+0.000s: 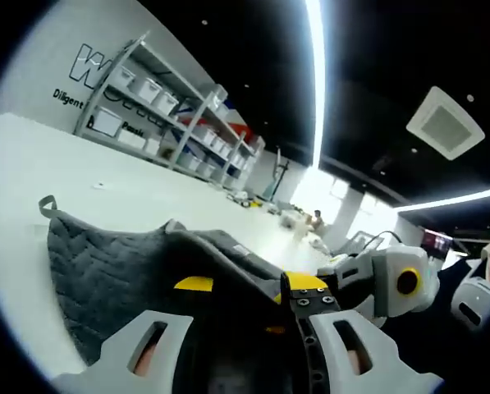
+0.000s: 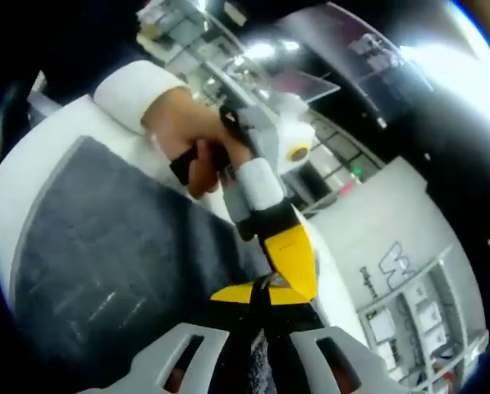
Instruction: Open the folded towel by lifting each exposed corner and separating the folded layers until the towel lies flat within the target outline without major curled edges
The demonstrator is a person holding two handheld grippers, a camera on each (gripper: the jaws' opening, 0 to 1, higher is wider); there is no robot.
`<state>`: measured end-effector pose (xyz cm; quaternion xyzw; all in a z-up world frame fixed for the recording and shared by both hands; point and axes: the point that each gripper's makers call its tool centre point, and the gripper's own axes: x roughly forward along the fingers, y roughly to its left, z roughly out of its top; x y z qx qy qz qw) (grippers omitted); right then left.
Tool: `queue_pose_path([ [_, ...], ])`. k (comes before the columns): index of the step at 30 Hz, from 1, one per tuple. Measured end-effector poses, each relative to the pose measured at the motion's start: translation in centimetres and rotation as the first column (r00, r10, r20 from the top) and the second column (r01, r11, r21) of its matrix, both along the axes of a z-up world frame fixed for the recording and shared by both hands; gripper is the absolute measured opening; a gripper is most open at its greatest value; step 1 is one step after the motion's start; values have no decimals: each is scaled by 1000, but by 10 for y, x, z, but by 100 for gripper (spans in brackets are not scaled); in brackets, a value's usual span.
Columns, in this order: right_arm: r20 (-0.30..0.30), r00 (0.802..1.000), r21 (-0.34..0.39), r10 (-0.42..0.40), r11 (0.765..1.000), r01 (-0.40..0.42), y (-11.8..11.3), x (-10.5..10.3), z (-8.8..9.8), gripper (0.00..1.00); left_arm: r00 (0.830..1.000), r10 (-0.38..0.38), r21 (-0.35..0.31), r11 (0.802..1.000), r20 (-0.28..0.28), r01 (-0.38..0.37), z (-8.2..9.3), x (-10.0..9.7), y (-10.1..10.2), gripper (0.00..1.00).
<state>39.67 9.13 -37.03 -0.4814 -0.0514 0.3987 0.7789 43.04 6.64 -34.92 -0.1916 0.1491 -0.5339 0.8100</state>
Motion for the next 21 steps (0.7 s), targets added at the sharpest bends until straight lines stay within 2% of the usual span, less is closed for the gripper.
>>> queue_pose_path([
  [4, 8, 1000, -18, 2, 1000, -1, 0, -1, -1, 0, 1000, -1, 1, 1000, -12, 1, -1, 6, 5, 25],
  [8, 17, 1000, -46, 9, 999, -8, 0, -2, -6, 0, 1000, 3, 11, 1000, -5, -3, -2, 8, 8, 17],
  [10, -10, 999, -42, 36, 998, -37, 2, -4, -8, 0, 1000, 0, 13, 1000, -6, 0, -2, 8, 8, 16],
  [13, -93, 994, 13, 53, 999, -52, 2, -5, -10, 3, 1000, 1, 17, 1000, -13, 0, -3, 10, 10, 14],
  [16, -142, 986, 88, 86, 993, -74, 4, -7, -3, 7, 1000, 1, 18, 1000, -19, -1, -4, 10, 11, 10],
  [21, -246, 953, 226, 179, 966, -123, 6, -17, 7, 14, 1000, 3, 51, 999, 9, -4, -6, 5, 10, 8],
])
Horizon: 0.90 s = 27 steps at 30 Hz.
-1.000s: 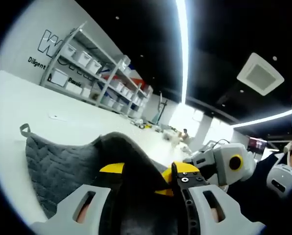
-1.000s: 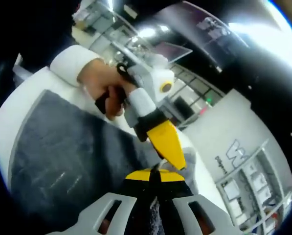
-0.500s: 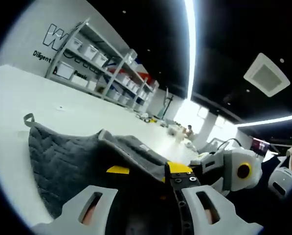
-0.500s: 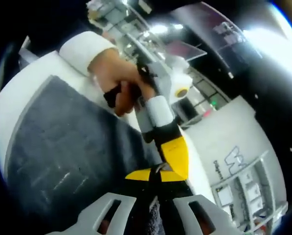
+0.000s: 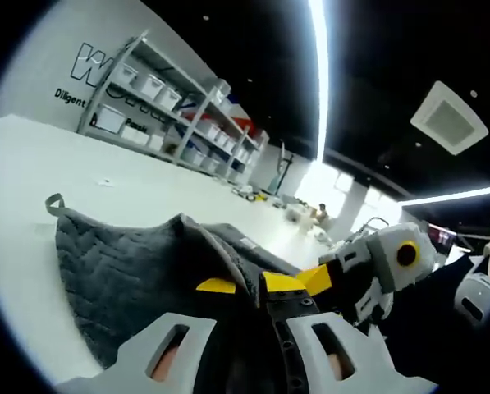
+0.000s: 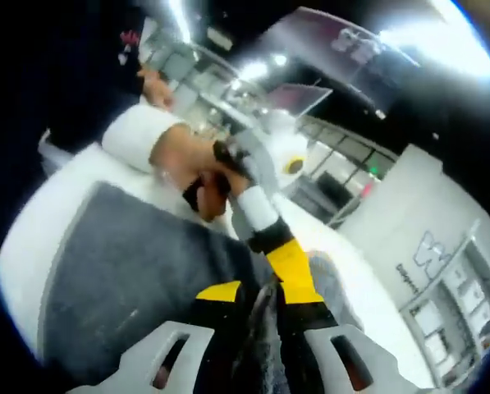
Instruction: Open the folded towel by lifting each exposed corner and separating the folded layers until the towel lies flat within the target outline without major curled edges
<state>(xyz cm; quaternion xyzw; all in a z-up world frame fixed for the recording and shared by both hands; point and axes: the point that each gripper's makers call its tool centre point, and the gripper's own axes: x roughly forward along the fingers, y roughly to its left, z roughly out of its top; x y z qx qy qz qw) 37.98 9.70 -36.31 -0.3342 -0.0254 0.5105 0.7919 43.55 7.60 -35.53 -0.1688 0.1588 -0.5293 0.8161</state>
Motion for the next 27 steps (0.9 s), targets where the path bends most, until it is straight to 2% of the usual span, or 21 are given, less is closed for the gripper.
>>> queue_pose_path([
  [5, -106, 994, 115, 37, 993, -24, -8, 0, 12, 16, 1000, 1, 21, 1000, 29, -1, 1, -2, -1, 6],
  [7, -172, 984, 146, 48, 989, -23, -12, 0, 14, 16, 999, -2, 23, 1000, 36, 1, 2, -4, -1, 5],
  [11, -249, 963, 257, 103, 966, -37, -22, -2, 31, 17, 998, -5, 54, 999, 66, 1, 1, -6, -1, 5],
  [13, -208, 972, 281, 110, 959, -49, -33, -3, 40, 17, 996, 1, 69, 998, 93, -8, 2, -5, 0, 5],
  [15, -135, 984, 236, 114, 968, -80, -39, -8, 44, 20, 995, 1, 72, 997, 102, -8, 4, -4, 2, 5],
  [16, -95, 989, 229, 116, 969, -92, -42, -9, 47, 22, 994, -2, 74, 997, 107, -6, 4, -4, 2, 5],
  [17, -80, 991, 236, 110, 968, -88, -46, -8, 49, 24, 994, -5, 78, 997, 113, -3, 4, -5, 2, 5],
  [21, -117, 988, 283, 104, 957, -67, -62, -1, 54, 30, 993, -2, 82, 997, 116, -8, 3, -3, 4, 5],
  [23, -122, 986, 311, 111, 948, -68, -70, 1, 58, 33, 994, 0, 75, 997, 112, -9, 5, 2, 9, 5],
  [27, -134, 984, 335, 118, 940, -67, -88, 3, 62, 42, 992, 2, 67, 998, 130, -11, 9, 1, 10, 4],
])
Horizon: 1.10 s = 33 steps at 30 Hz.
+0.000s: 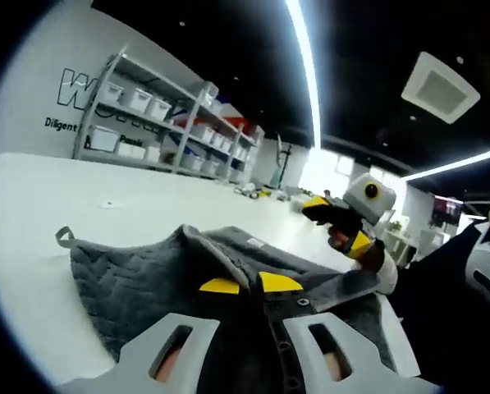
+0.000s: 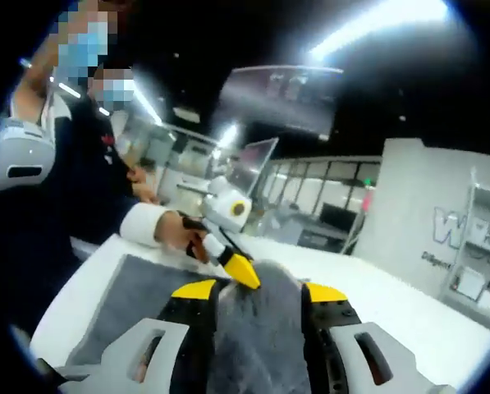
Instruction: Open the folded towel by lifting each exposed corner and separating the folded layers until the towel lies flat within the target outline without major curled edges
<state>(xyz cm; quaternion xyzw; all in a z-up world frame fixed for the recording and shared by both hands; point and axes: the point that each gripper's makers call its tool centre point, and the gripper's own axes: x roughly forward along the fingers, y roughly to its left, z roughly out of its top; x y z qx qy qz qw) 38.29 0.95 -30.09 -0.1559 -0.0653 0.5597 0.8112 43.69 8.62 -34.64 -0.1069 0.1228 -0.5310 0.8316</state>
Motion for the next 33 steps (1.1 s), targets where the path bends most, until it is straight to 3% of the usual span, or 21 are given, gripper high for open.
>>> queue_pose_path([
  [3, 12, 1000, 37, -20, 999, 20, -21, 7, 8, 44, 1000, -1, -5, 1000, 4, 1, 1, 0, 1, 4],
  [7, -66, 997, 162, -30, 986, 41, -47, 18, 19, 44, 1000, 10, -6, 1000, 11, -10, 2, 3, 3, 4],
  [9, -124, 991, 180, -43, 982, 65, -60, 30, 14, 44, 1000, 16, -1, 1000, 10, -16, 1, 4, 4, 4],
  [14, -114, 983, 94, -145, 983, 156, -81, 51, -5, 44, 999, 37, -6, 999, 25, -37, 4, 5, 8, 4],
  [18, -126, 975, 71, -182, 979, 192, -88, 62, -15, 44, 997, 61, -12, 998, 39, -60, 8, 5, 13, 4],
  [21, -119, 956, -1, -269, 963, 271, -98, 82, -32, 42, 996, 78, -26, 997, 39, -77, 11, 10, 20, 4],
  [24, -148, 915, -64, -375, 927, 370, -112, 100, -50, 40, 992, 115, -23, 993, 60, -114, 13, 20, 30, 4],
  [29, -151, 876, -96, -457, 889, 448, -127, 115, -62, 37, 980, 152, 16, 988, 129, -155, 14, 27, 37, 4],
  [33, -139, 851, -139, -506, 861, 489, -137, 122, -71, 32, 977, 156, 29, 986, 143, -162, 12, 24, 35, 4],
])
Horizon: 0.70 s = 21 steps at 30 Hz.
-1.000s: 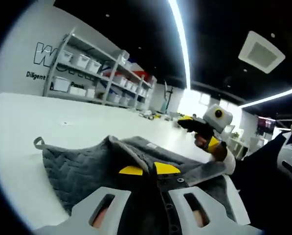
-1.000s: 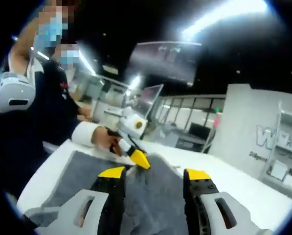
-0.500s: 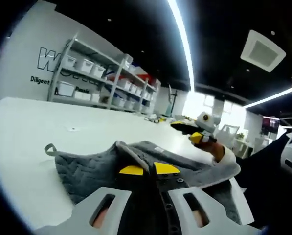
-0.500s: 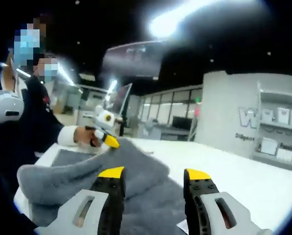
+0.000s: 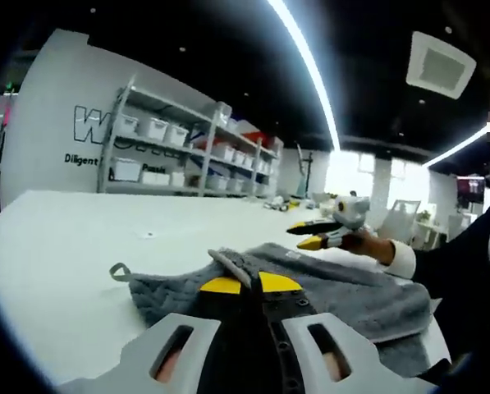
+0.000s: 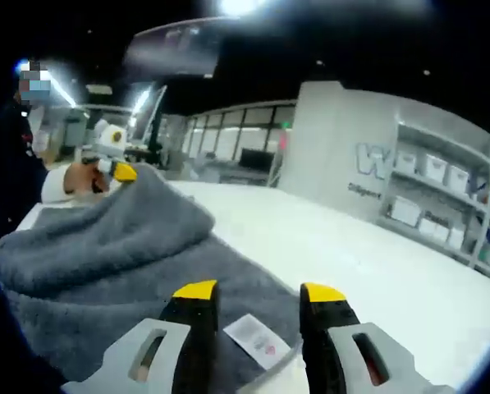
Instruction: Open the folded towel by lifting each exposed corner and separating the folded layers until the towel lies flat within the target outline without major curled edges
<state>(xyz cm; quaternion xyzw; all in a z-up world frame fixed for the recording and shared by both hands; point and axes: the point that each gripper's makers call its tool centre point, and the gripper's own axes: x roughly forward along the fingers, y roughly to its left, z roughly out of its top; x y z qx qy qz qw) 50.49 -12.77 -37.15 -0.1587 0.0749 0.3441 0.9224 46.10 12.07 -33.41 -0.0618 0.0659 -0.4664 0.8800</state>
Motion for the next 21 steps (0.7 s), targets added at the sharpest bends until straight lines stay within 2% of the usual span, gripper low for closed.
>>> queue_pose_path([
  [4, -8, 1000, -73, -22, 997, 22, -4, 4, -14, 28, 1000, 14, 16, 1000, 5, -14, -1, 2, 4, 4],
  [7, -18, 997, -124, -69, 990, 66, -13, 13, -24, 27, 1000, 28, 19, 999, 8, -28, -1, 4, 8, 4],
  [8, -5, 995, -152, -104, 983, 102, -18, 17, -25, 26, 999, 47, 40, 998, 15, -47, -2, 7, 11, 4],
  [9, 35, 990, -192, -134, 972, 138, -25, 23, -24, 25, 998, 65, 69, 995, 28, -66, -5, 10, 14, 4],
  [10, 57, 989, -216, -139, 965, 148, -27, 25, -24, 25, 997, 75, 97, 992, 36, -78, -8, 11, 16, 4],
  [13, 15, 987, -161, -161, 974, 161, -28, 28, -26, 24, 995, 95, 124, 987, 45, -100, -11, 14, 20, 4],
  [17, 11, 983, -165, -184, 969, 183, -30, 36, -28, 23, 993, 107, 132, 985, 44, -112, -13, 17, 24, 4],
  [21, 2, 966, -175, -259, 951, 255, -41, 46, -32, 18, 992, 119, 146, 981, 49, -125, -15, 20, 28, 4],
])
